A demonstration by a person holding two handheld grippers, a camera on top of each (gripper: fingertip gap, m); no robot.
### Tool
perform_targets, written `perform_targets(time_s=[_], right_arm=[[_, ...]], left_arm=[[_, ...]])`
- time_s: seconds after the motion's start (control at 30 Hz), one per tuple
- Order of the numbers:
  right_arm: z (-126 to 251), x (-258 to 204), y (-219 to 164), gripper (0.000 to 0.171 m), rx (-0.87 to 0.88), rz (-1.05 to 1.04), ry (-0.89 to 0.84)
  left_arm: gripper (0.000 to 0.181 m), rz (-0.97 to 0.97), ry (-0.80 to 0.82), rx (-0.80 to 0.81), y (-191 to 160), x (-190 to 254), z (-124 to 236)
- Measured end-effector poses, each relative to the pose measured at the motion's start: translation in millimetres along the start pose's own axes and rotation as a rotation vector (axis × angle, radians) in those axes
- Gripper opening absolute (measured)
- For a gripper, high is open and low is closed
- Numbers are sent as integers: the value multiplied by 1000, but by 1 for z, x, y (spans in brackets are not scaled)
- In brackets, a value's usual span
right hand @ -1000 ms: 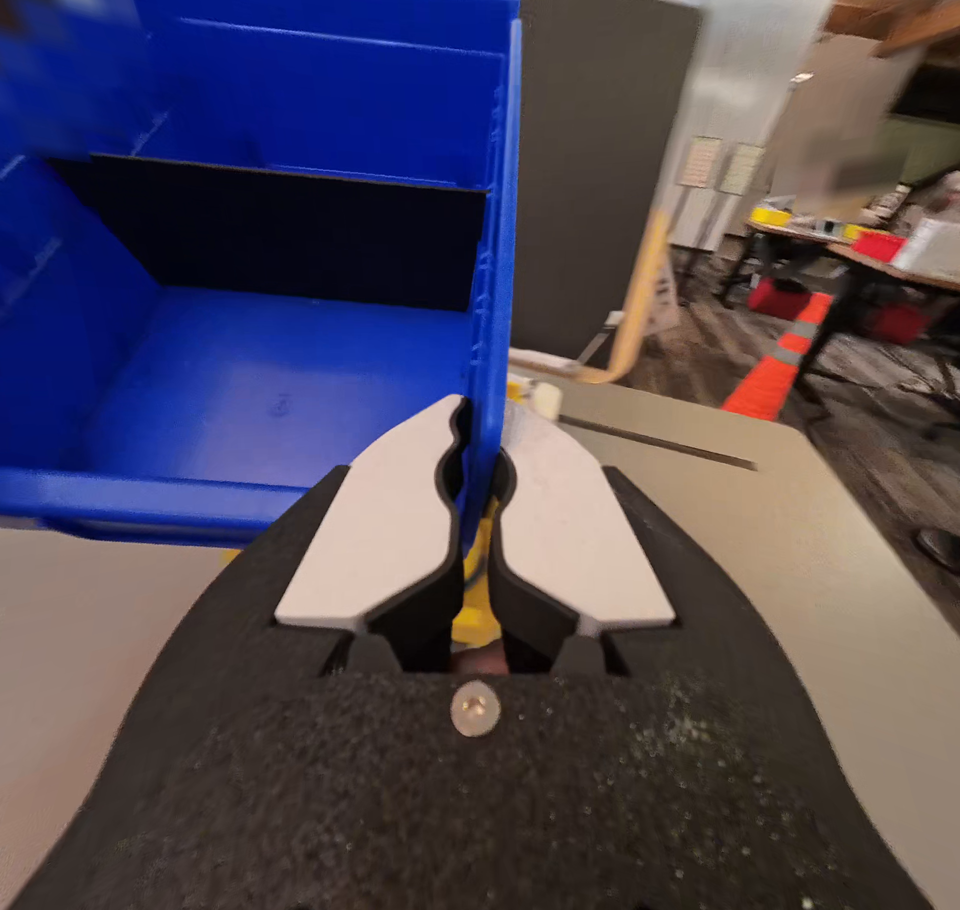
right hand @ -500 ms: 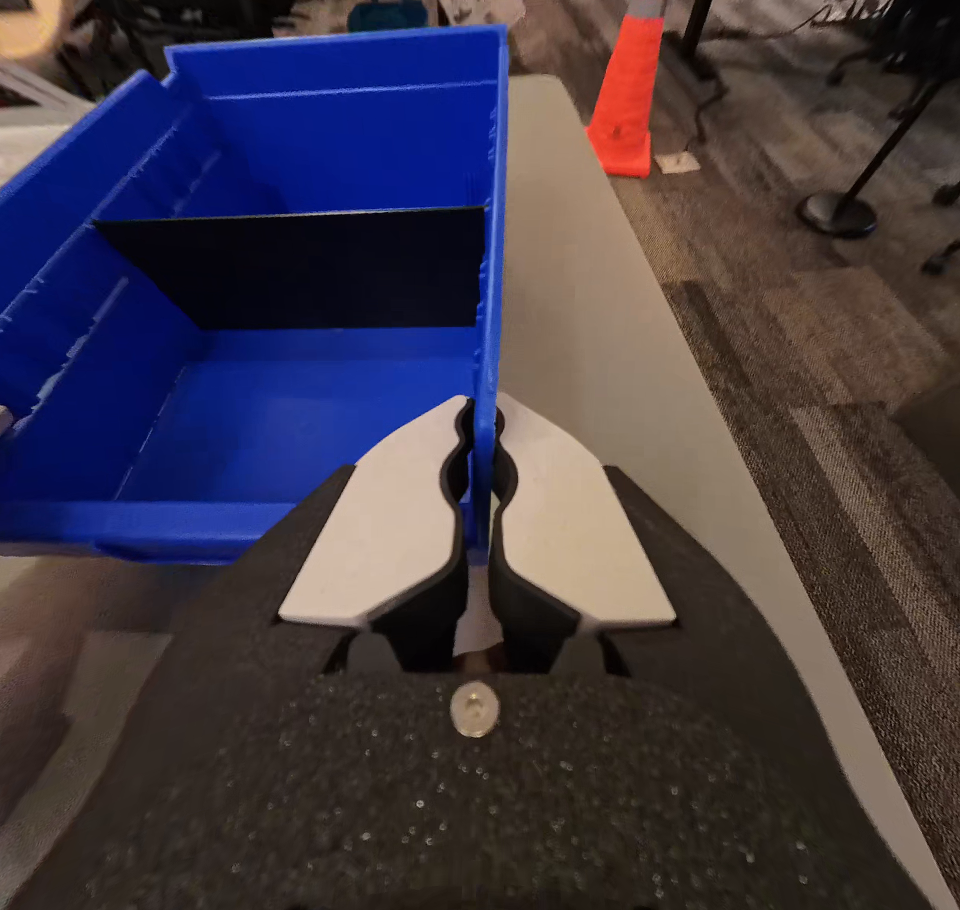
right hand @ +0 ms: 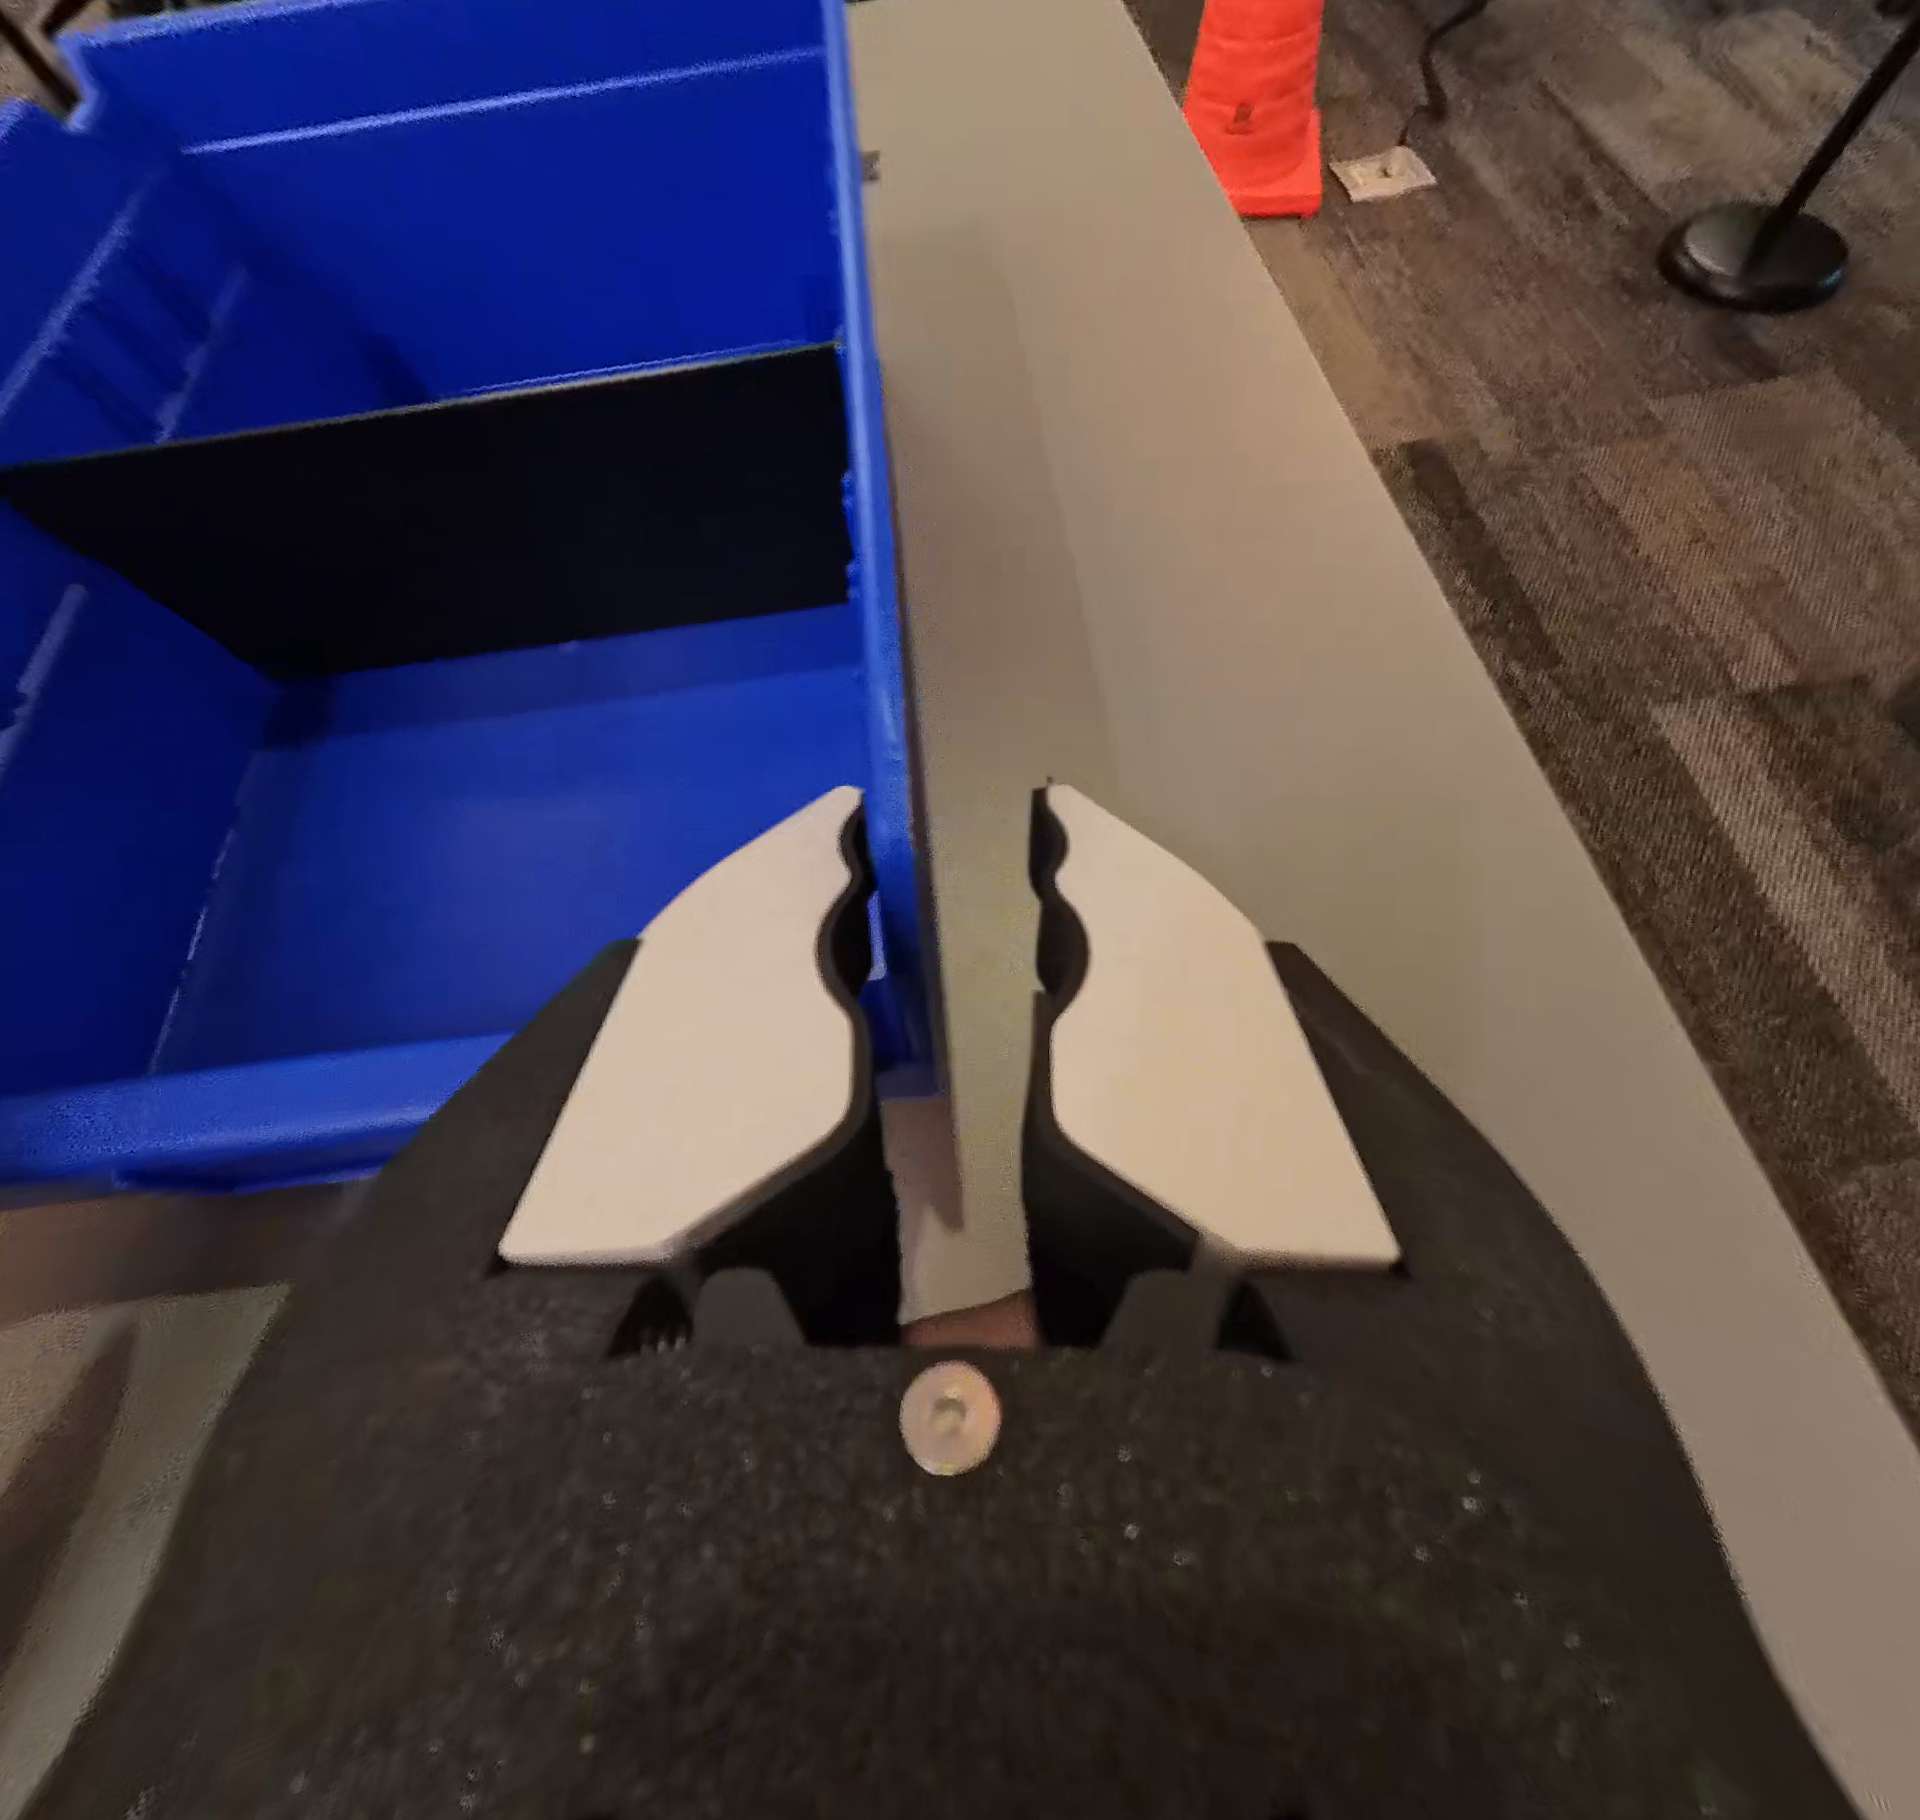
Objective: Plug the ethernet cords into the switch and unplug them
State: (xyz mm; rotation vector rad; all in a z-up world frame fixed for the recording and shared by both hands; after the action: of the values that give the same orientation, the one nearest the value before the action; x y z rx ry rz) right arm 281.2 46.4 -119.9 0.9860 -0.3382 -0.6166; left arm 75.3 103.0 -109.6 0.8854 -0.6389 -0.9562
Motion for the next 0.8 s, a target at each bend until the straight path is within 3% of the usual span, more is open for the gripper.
perform_targets(time_s=[0.13, 0.27, 0.37, 0.5, 0.6, 0.63, 0.7, 0.77, 0.8], right_arm=[[-2, 3, 1, 37, -33, -200, 76], [23, -5, 26, 41, 78, -220, 113], [55, -27, 50, 43, 230, -97, 64], [99, -135, 59, 44, 324, 155, 374], [127, -236, 24, 53, 273, 286, 666], [128, -261, 8, 59, 240, 296, 684], [115, -291, -16, 63, 201, 270, 560], [99, -307, -32, 61, 170, 238, 456], [91, -313, -38, 51, 134, 241, 413]], left_arm=[[33, -92, -99, 26, -30, 4, 56], [30, -111, -118, 130, -47, -37, 135], [34, -84, 22, 184, -57, -101, 186], [43, -92, 275, 301, -70, -181, 238], [49, -51, 361, 287, -78, -219, 246], [52, -14, 337, 246, -81, -227, 239], [51, 75, 276, 189, -88, -238, 224], [30, 120, 247, 129, -98, -247, 210], [27, 133, 231, 114, -101, -250, 205]])
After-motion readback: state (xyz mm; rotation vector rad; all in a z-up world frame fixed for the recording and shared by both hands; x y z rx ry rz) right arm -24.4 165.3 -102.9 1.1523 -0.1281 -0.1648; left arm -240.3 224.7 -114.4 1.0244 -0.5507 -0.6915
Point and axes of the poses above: each gripper's, where its closed fingertips meet, z back along the fingers, y out of its top, x = y × z across the jaws, the point moved 4 cm from there along z, back along the fingers, and after that the axes turned 10 degrees about -y, right-handed, at the moved point
